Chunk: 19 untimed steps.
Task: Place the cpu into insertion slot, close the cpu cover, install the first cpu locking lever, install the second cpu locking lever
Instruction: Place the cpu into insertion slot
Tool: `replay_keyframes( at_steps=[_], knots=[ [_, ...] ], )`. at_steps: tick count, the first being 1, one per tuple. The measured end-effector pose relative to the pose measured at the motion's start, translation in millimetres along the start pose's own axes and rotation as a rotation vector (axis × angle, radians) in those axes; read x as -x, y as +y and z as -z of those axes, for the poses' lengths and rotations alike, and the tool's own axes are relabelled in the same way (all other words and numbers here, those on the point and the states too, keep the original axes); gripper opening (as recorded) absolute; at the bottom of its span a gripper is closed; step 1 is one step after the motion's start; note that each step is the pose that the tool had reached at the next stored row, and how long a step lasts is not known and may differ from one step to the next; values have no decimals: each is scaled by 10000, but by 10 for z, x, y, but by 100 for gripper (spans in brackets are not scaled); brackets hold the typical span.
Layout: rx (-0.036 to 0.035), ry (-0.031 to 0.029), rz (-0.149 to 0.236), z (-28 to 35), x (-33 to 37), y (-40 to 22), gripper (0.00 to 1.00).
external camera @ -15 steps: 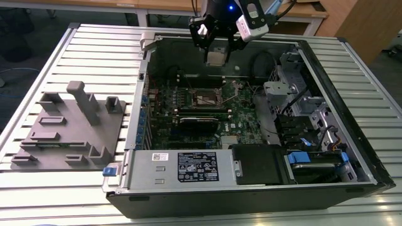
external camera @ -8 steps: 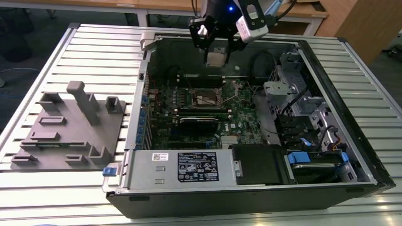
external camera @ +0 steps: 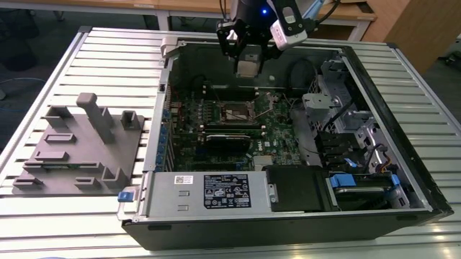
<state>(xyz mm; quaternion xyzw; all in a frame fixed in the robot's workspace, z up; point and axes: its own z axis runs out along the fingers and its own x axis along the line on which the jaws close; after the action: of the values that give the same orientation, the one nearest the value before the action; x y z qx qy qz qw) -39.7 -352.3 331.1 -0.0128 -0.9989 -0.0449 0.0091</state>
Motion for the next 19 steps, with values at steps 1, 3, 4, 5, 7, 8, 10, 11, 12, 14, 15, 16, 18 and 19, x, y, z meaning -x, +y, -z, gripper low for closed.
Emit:
replay_keyframes(
  at_steps=[1, 3, 4, 5, 7, 8, 10, 11, 12, 14, 15, 16, 18, 19],
  knots=[
    [0, 0, 0, -1, 0, 0, 54],
    [0, 0, 0, -5, 0, 0, 54],
    [0, 0, 0, -7, 0, -1, 54],
    [0, 0, 0, -9, 0, -1, 54],
    [-1, 0, 0, -20, 1, -2, 54],
    [0, 0, 0, -23, 1, -2, 54],
    [1, 0, 0, -26, 1, -2, 54],
    [1, -1, 0, -28, 1, -2, 54],
    [0, 0, 0, -31, 1, -3, 54],
    [-1, 1, 0, -34, 1, -3, 54],
    [-1, 1, 0, -35, 1, -3, 54],
    [-2, 1, 0, -37, 1, -3, 54],
    [-2, 0, 0, -39, 1, -4, 54],
    [-2, 1, 0, -40, 1, -4, 54]
  ],
)
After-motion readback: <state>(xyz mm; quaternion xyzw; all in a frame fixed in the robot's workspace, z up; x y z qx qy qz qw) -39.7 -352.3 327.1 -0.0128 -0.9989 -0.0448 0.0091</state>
